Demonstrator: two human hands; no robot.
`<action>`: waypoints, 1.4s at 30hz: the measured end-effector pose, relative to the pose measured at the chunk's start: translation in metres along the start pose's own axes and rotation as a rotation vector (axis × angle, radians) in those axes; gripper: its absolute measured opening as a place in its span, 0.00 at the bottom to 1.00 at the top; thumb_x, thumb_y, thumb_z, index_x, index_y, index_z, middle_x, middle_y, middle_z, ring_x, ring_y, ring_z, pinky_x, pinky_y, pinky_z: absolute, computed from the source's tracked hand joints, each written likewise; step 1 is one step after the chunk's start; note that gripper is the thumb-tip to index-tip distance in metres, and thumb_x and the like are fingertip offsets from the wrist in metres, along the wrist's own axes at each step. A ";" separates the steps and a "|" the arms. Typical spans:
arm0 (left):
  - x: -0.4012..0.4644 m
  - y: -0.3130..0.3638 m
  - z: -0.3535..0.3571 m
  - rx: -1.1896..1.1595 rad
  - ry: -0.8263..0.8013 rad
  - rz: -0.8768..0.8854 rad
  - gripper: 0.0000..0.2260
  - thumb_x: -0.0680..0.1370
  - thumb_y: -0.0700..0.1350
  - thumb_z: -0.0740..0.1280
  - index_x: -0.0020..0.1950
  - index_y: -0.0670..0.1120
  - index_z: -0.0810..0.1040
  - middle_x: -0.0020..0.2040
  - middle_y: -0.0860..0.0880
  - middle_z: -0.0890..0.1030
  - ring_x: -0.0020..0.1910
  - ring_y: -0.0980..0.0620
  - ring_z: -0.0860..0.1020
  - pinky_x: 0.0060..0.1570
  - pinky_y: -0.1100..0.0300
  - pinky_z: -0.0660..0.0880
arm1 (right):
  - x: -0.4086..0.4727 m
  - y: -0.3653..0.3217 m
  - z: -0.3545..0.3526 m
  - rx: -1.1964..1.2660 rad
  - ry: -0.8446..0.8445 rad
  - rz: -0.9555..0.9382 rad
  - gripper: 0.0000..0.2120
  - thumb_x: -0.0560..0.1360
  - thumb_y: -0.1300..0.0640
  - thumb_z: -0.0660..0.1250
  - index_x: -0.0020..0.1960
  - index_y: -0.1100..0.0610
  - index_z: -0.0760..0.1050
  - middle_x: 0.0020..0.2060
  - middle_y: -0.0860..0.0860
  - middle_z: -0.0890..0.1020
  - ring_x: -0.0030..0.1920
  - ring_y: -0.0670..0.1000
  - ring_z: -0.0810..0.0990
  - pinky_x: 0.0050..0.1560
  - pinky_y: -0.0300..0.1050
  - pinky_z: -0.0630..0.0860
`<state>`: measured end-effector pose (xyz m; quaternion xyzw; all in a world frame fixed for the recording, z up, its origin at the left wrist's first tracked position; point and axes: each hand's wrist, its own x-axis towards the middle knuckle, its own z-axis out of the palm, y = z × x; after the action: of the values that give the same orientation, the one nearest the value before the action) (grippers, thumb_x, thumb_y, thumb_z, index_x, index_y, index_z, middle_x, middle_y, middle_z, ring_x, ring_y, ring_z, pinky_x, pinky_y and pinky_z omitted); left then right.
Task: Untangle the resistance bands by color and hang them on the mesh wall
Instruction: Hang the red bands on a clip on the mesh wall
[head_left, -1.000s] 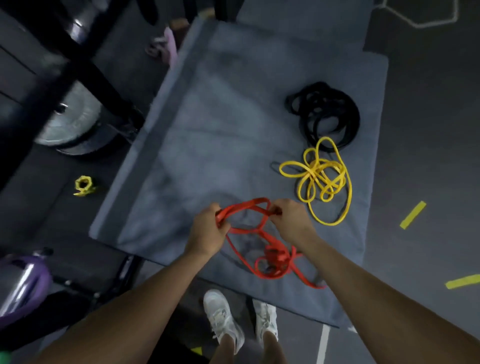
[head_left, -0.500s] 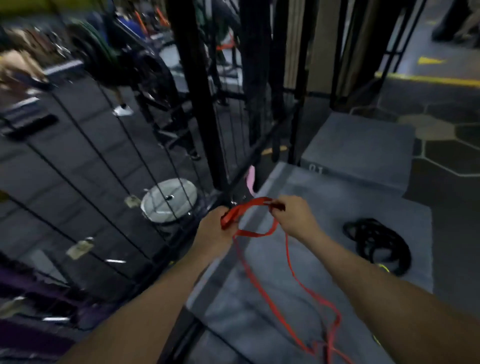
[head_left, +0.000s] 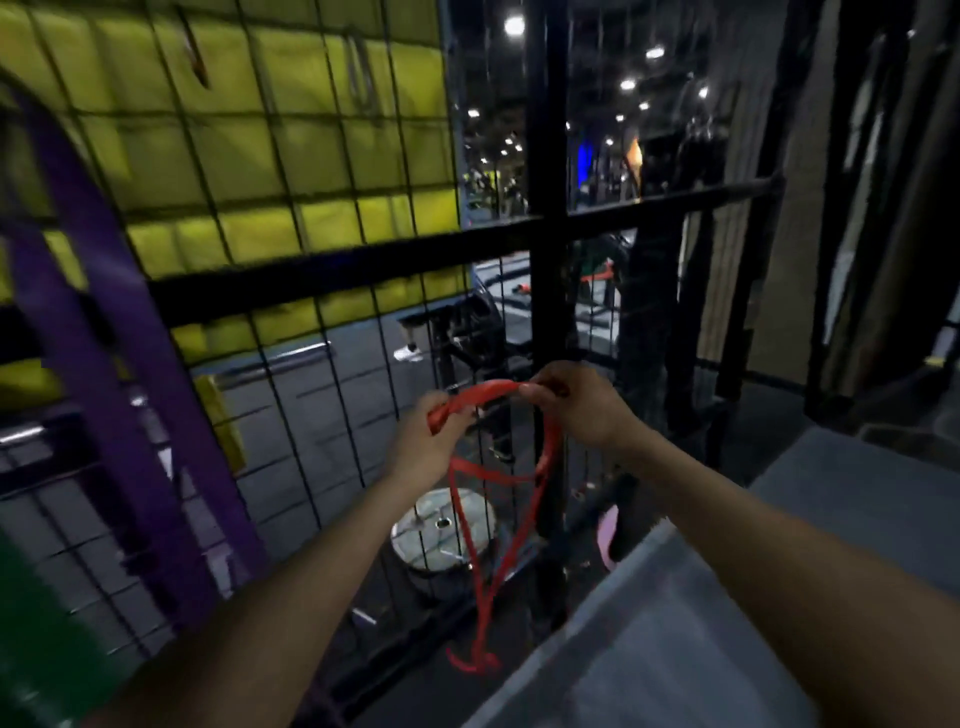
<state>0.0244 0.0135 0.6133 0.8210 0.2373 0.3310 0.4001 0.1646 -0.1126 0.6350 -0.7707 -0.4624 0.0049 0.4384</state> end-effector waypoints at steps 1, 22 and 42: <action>0.003 0.009 -0.008 -0.028 0.026 0.037 0.03 0.79 0.45 0.62 0.49 0.47 0.73 0.37 0.50 0.74 0.35 0.54 0.72 0.34 0.62 0.67 | 0.005 -0.009 -0.006 0.011 -0.002 -0.032 0.10 0.75 0.52 0.66 0.36 0.53 0.73 0.28 0.44 0.71 0.31 0.44 0.70 0.33 0.40 0.65; 0.011 0.130 -0.084 -0.453 0.170 -0.045 0.06 0.80 0.44 0.61 0.45 0.46 0.76 0.36 0.52 0.73 0.30 0.56 0.69 0.31 0.63 0.68 | 0.019 -0.026 -0.066 -0.213 -0.205 0.034 0.13 0.72 0.57 0.69 0.30 0.52 0.74 0.28 0.47 0.74 0.30 0.44 0.70 0.28 0.35 0.65; 0.014 0.158 -0.099 -0.771 0.202 -0.118 0.11 0.80 0.44 0.58 0.44 0.43 0.77 0.34 0.51 0.69 0.33 0.56 0.68 0.36 0.63 0.69 | 0.031 -0.114 -0.068 0.627 -0.520 -0.135 0.04 0.77 0.61 0.62 0.44 0.56 0.72 0.34 0.50 0.76 0.36 0.47 0.76 0.44 0.42 0.77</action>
<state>-0.0191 -0.0172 0.7925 0.5591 0.1808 0.4511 0.6717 0.1297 -0.1146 0.7671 -0.5408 -0.5834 0.3111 0.5199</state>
